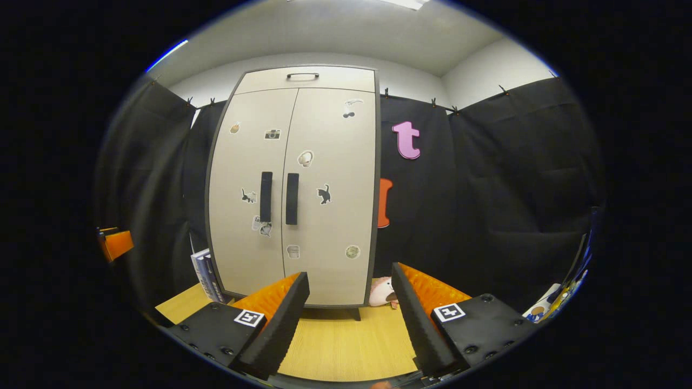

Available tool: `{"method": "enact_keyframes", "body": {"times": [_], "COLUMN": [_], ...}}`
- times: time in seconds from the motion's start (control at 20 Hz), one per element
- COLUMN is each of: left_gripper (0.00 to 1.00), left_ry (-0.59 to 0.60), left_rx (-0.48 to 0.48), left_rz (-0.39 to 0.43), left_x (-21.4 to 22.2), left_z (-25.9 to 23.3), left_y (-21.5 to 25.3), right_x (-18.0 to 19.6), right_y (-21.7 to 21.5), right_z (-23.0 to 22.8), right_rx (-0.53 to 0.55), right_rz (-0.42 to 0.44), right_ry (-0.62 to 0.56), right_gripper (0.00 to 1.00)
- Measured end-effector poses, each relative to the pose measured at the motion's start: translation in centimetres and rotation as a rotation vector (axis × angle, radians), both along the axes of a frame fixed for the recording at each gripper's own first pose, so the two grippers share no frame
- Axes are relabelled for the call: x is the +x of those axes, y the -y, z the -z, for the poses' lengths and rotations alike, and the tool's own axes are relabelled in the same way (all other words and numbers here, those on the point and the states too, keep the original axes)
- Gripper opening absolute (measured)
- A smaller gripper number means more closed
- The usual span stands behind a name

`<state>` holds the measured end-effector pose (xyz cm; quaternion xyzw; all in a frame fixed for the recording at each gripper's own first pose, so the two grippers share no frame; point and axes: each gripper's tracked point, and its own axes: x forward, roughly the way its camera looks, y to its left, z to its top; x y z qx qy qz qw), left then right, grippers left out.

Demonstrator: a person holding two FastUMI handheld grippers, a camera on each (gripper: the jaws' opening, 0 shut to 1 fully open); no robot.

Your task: Open the right door of the double-door shoe cabinet with the right hand, and open the left door with the left hand.

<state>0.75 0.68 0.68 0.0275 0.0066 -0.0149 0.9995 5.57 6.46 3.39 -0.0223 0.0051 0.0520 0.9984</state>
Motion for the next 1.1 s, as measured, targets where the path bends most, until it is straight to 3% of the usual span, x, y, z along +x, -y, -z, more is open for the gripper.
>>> {"method": "enact_keyframes", "body": {"times": [0.15, 0.3, 0.35, 0.4, 0.45, 0.65, 0.7, 0.8, 1.1], "left_gripper": [0.95, 0.95, 0.95, 0.95, 0.95, 0.95, 0.95, 0.95, 0.95], "left_ry": [-0.018, -0.026, -0.023, -0.022, -0.022, -0.031, -0.033, -0.039, -0.034], "left_rx": [-0.008, -0.007, -0.006, -0.004, -0.001, 0.007, 0.008, 0.008, -0.001], "left_rz": [0.001, -0.012, -0.017, -0.021, -0.025, -0.044, -0.050, -0.062, -0.106], "left_x": [-0.1, 0.0, 0.0, -0.3, -0.6, -0.7, -0.5, -0.3, 1.5], "left_z": [0.6, 1.1, 1.1, 1.2, 1.2, 1.6, 1.8, 2.0, 2.3], "left_y": [-0.1, -0.5, -0.8, -1.1, -1.6, -3.0, -3.3, -4.0, -6.5], "right_x": [2.2, 4.3, 5.0, 5.7, 6.5, 9.8, 10.6, 12.4, 17.4], "right_y": [-2.0, -4.2, -4.9, -5.6, -6.4, -9.8, -10.5, -11.6, -14.9], "right_z": [-0.3, -1.4, -1.8, -2.4, -2.9, -4.0, -4.4, -5.0, -6.3], "right_rx": [0.005, 0.013, 0.016, 0.021, 0.024, 0.035, 0.035, 0.025, 0.034], "right_rz": [-0.030, -0.061, -0.068, -0.076, -0.083, -0.123, -0.127, -0.126, -0.138], "right_ry": [-0.009, 0.006, 0.011, 0.021, 0.028, 0.022, 0.023, 0.026, 0.020], "right_gripper": [0.98, 0.94, 0.98, 0.94, 0.98, 0.98, 0.94, 0.98, 0.93]}}
